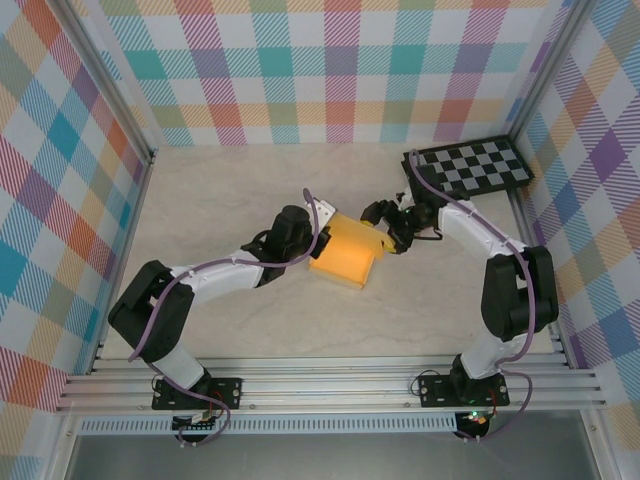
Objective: Fold the paper box
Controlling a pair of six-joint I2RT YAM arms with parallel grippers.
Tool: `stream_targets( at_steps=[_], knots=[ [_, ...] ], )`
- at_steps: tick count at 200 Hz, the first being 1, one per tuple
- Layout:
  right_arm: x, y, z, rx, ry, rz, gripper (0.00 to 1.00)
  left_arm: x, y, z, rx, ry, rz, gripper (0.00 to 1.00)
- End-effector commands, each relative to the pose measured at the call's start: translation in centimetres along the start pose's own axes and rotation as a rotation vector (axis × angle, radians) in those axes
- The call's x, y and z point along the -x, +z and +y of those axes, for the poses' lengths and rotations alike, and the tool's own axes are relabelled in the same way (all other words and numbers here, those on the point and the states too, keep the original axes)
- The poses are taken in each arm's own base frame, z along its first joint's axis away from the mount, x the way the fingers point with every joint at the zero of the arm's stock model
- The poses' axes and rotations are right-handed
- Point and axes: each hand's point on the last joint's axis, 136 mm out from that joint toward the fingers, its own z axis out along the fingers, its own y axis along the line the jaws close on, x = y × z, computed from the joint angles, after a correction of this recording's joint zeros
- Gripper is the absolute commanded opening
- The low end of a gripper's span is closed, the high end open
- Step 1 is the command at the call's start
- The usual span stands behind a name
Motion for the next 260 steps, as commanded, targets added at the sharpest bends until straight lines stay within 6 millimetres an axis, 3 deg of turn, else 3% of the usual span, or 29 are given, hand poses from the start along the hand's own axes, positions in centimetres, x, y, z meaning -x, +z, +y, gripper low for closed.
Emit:
stream_targets(
  at_steps=[1, 64, 105, 138, 184, 224, 260],
  knots=[
    [-1.5, 0.0, 3.1, 0.136, 0.050, 0.074, 0.79, -0.1, -0.3, -1.6, -0.024, -0.025, -0.007, 0.00],
    [-2.7, -0.1, 4.1, 0.166, 0.120, 0.112, 0.79, -0.8, -0.4, -0.5, 0.046, -0.139, 0.006, 0.00],
    [-1.5, -2.6, 0.5, -0.062, 0.024, 0.014, 0.81, -1.4, -0.9, 1.7, 0.174, -0.089, 0.016, 0.00],
    [-2.0, -2.5, -1.7, -0.090, 0.052, 0.022, 0.81, -1.6, -1.6, 2.6, 0.212, -0.107, 0.009, 0.00],
    [-2.5, -1.2, -0.7, 0.023, 0.116, 0.078, 0.81, -1.1, -2.6, 2.3, 0.190, -0.178, -0.046, 0.00],
    [-0.1, -3.3, -1.5, -0.140, 0.002, -0.054, 0.82, -1.3, -3.1, 1.9, 0.157, -0.168, -0.053, 0.00],
    [-1.0, -1.7, -0.4, -0.059, 0.051, 0.016, 0.82, -1.4, -3.4, 1.9, 0.160, -0.191, -0.054, 0.00]
  ],
)
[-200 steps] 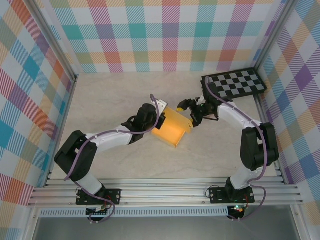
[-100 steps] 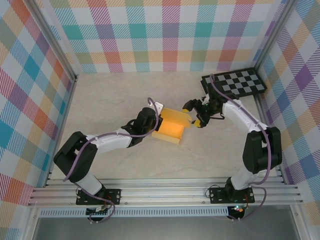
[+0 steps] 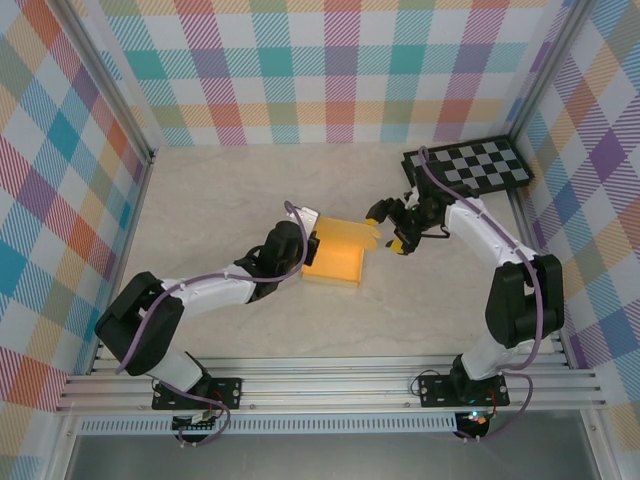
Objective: Fold the paper box
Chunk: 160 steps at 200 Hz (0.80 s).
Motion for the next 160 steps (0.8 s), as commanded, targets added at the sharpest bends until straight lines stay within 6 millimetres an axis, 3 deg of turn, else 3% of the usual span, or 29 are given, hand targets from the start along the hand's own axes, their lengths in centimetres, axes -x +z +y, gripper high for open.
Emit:
stream_targets(
  at_steps=[1, 24, 63, 100, 160],
  knots=[
    [-0.6, 1.0, -0.1, 0.001, 0.025, 0.042, 0.82, 0.9, -0.8, -0.1, -0.012, -0.035, -0.036, 0.00],
    [-0.4, 1.7, 0.1, 0.009, 0.021, 0.048, 0.82, 0.9, -0.7, -0.2, -0.013, -0.045, -0.038, 0.00],
    [1.6, 2.1, -0.2, -0.056, -0.041, 0.001, 0.83, 0.7, -0.6, -0.3, -0.018, -0.044, -0.036, 0.00],
    [0.6, 3.8, 1.2, 0.036, 0.011, 0.074, 0.83, 0.6, -0.7, -0.4, -0.020, -0.051, -0.040, 0.00],
    [-1.1, 4.9, 3.3, 0.086, 0.006, 0.133, 0.83, 0.3, -0.4, -1.1, -0.034, -0.070, -0.038, 0.00]
  ],
)
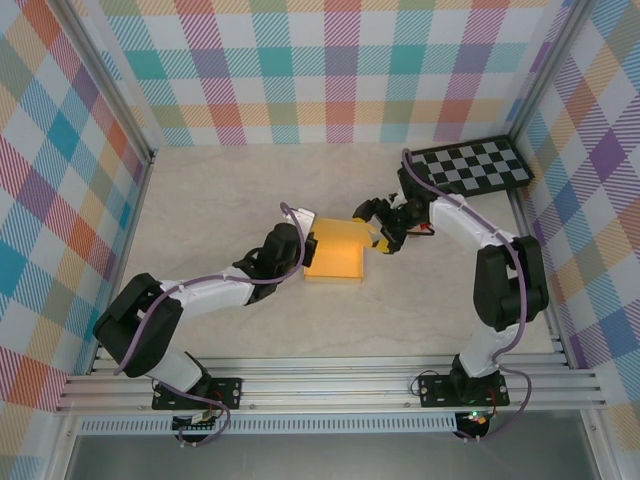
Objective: Fold the paper box
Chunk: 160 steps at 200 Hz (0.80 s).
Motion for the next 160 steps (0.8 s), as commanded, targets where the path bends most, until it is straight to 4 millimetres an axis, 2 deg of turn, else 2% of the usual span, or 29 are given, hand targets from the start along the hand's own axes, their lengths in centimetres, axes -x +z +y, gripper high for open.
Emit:
stream_targets(
  at_steps=[1, 27, 56, 88, 124, 160],
  knots=[
    [-1.2, 1.0, 1.8, 0.058, -0.010, 0.060, 0.83, 0.7, -0.3, -1.4, -0.047, -0.028, -0.040, 0.00],
    [-1.2, 1.3, 2.3, 0.052, -0.037, 0.060, 0.82, 0.8, -0.3, -1.7, -0.058, -0.028, -0.043, 0.00],
    [-1.0, 1.8, 2.5, 0.054, -0.047, 0.070, 0.76, 0.8, -0.4, -2.1, -0.076, -0.033, -0.044, 0.00],
    [-2.0, 2.3, 2.5, 0.034, -0.046, 0.085, 0.76, 0.6, -0.6, -2.5, -0.084, -0.051, -0.043, 0.00],
    [-3.4, 1.6, 1.5, -0.022, -0.047, 0.090, 0.82, 0.0, -0.4, -0.6, 0.031, -0.032, -0.031, 0.00],
    [-4.2, 0.9, 1.3, -0.023, -0.030, 0.091, 0.82, 0.1, -0.6, -0.2, 0.051, -0.034, -0.040, 0.00]
  ],
)
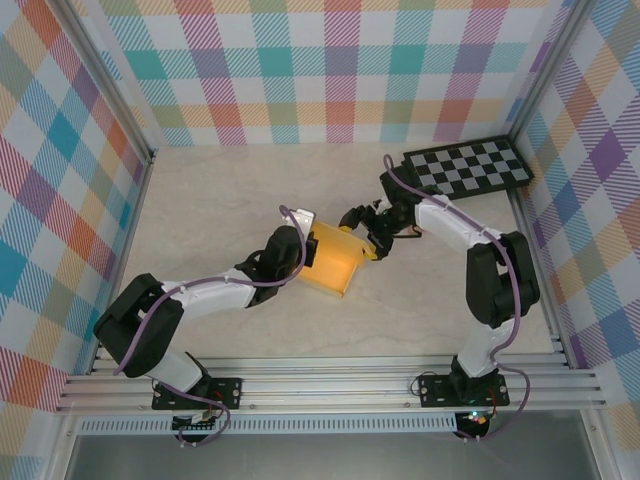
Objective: Fold the paper box
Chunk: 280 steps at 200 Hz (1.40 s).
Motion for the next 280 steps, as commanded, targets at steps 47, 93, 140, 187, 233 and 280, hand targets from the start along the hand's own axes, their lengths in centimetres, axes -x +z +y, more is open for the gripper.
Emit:
stream_targets(
  at_steps=[47, 93, 140, 187, 233, 280],
  knots=[
    [-1.9, -1.3, -0.6, -0.029, 0.018, 0.029, 0.83, 0.0, -0.7, 0.0, 0.015, 0.005, -0.020, 0.00],
    [-2.4, -1.8, -0.3, -0.001, 0.040, 0.029, 0.84, -0.1, -0.9, 0.4, 0.031, 0.001, -0.023, 0.00],
    [-3.1, -2.3, 1.0, 0.063, 0.073, 0.045, 0.83, 0.2, -1.0, 0.4, 0.030, -0.015, -0.032, 0.00],
    [-3.4, -2.1, 1.3, 0.098, 0.100, 0.050, 0.83, 0.4, -1.0, 0.3, 0.022, -0.038, -0.037, 0.00],
    [-3.2, -1.4, 1.8, 0.118, 0.133, 0.053, 0.82, 0.6, -1.4, -0.3, 0.001, -0.050, -0.046, 0.00],
    [-2.9, -0.9, 2.0, 0.117, 0.149, 0.034, 0.79, 0.3, -1.9, -1.4, -0.034, -0.057, -0.057, 0.00]
  ],
)
